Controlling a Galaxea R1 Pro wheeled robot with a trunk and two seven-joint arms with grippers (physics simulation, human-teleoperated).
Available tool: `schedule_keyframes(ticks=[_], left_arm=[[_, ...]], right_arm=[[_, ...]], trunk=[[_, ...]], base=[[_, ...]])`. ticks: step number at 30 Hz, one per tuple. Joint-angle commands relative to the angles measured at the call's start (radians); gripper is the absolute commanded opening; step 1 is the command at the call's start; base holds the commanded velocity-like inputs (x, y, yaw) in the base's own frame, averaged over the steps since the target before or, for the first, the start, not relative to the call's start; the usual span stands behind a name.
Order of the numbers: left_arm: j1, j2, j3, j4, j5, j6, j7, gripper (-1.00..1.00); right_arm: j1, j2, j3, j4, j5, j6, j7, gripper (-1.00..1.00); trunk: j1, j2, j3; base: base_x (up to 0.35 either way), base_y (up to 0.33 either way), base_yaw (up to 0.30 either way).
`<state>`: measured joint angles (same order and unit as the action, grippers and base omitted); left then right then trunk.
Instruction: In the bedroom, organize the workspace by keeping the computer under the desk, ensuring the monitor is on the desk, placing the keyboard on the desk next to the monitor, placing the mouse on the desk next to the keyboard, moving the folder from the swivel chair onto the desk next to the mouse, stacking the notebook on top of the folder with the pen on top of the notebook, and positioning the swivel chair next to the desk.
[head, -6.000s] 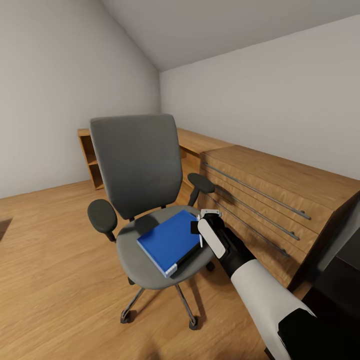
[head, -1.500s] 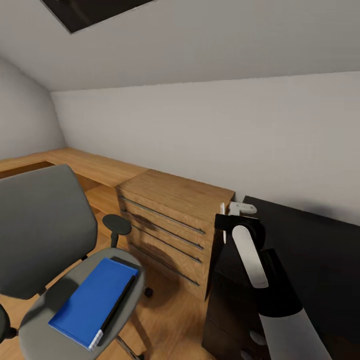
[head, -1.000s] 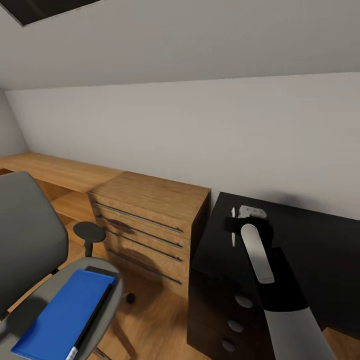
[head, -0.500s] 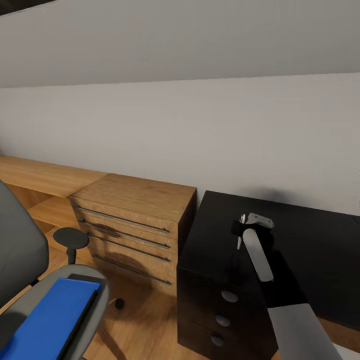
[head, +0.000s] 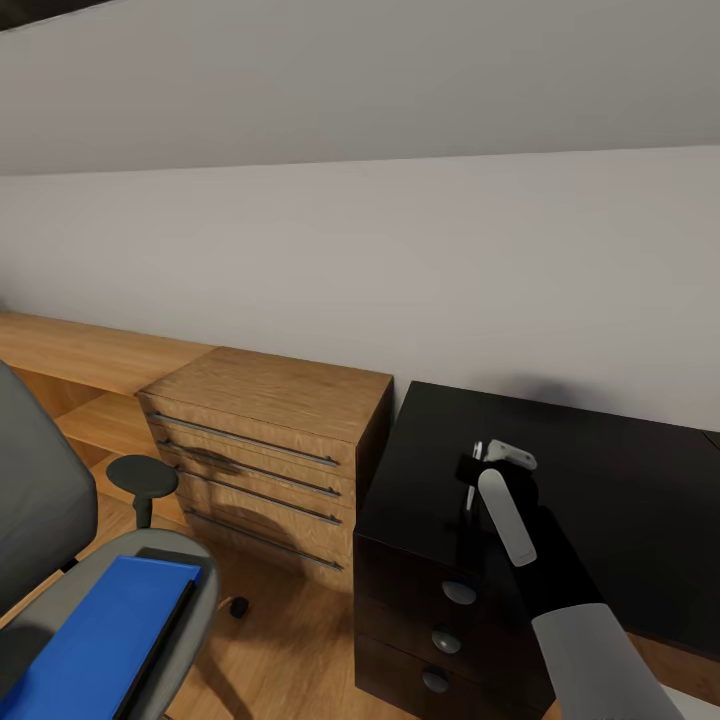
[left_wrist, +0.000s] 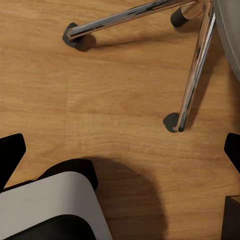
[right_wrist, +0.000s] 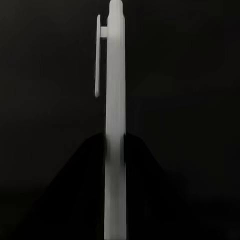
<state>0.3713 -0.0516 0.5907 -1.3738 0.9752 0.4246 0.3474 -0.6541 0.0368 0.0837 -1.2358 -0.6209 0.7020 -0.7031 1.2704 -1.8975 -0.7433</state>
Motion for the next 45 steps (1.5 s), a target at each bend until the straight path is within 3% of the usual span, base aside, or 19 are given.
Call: schedule_keyframes(ticks=[1, 8, 9, 25, 29, 38, 41, 45], left_arm=[[0.0, -0.001, 0.001, -0.002, 0.01, 0.003, 0.007, 1.0], [0.0, 0.0, 0.001, -0.002, 0.01, 0.003, 0.007, 1.0], [0.0, 0.0, 0.001, -0.002, 0.011, 0.003, 0.007, 1.0], [0.0, -0.001, 0.0, -0.003, 0.011, 0.003, 0.007, 1.0], [0.0, -0.002, 0.0, -0.002, 0.012, 0.003, 0.006, 1.0], [0.0, -0.001, -0.001, -0.003, 0.013, 0.003, 0.005, 1.0], [0.0, -0.001, -0.001, -0.004, 0.013, 0.003, 0.005, 1.0], [0.0, -0.002, -0.001, -0.004, 0.013, 0.003, 0.005, 1.0]], right_arm=[[-0.001, -0.001, 0.001, 0.0, -0.011, 0.0, -0.008, -1.0], [-0.001, -0.004, 0.0, 0.005, -0.012, -0.001, -0.006, -1.0], [-0.001, -0.004, 0.0, 0.005, -0.012, -0.001, -0.006, 1.0], [-0.001, -0.004, 0.001, -0.02, -0.011, 0.0, -0.006, 1.0], [0.005, -0.005, 0.002, -0.1, -0.011, 0.009, -0.007, 1.0], [0.076, -0.002, 0.007, -0.316, -0.013, 0.075, -0.01, 1.0], [0.085, 0.0, 0.036, -0.339, -0.014, 0.095, -0.009, 1.0], [0.094, -0.001, 0.146, -0.349, -0.013, 0.103, -0.01, 1.0]], trunk=[[0.0, 0.0, -0.001], [0.0, 0.0, -0.001], [0.0, 0.0, -0.001], [0.0, 0.0, -0.001], [0.0, 0.0, -0.001], [0.0, 0.0, -0.001], [0.0, 0.0, -0.001], [0.0, 0.0, -0.001]], base=[[0.0, 0.0, 0.0], [0.0, 0.0, 0.0], [0.0, 0.0, 0.0], [0.0, 0.0, 0.0], [-0.07, 0.0, 0.0], [-0.224, 0.0, 0.0], [-0.282, 0.0, 0.0], [-0.297, 0.0, 0.0]])
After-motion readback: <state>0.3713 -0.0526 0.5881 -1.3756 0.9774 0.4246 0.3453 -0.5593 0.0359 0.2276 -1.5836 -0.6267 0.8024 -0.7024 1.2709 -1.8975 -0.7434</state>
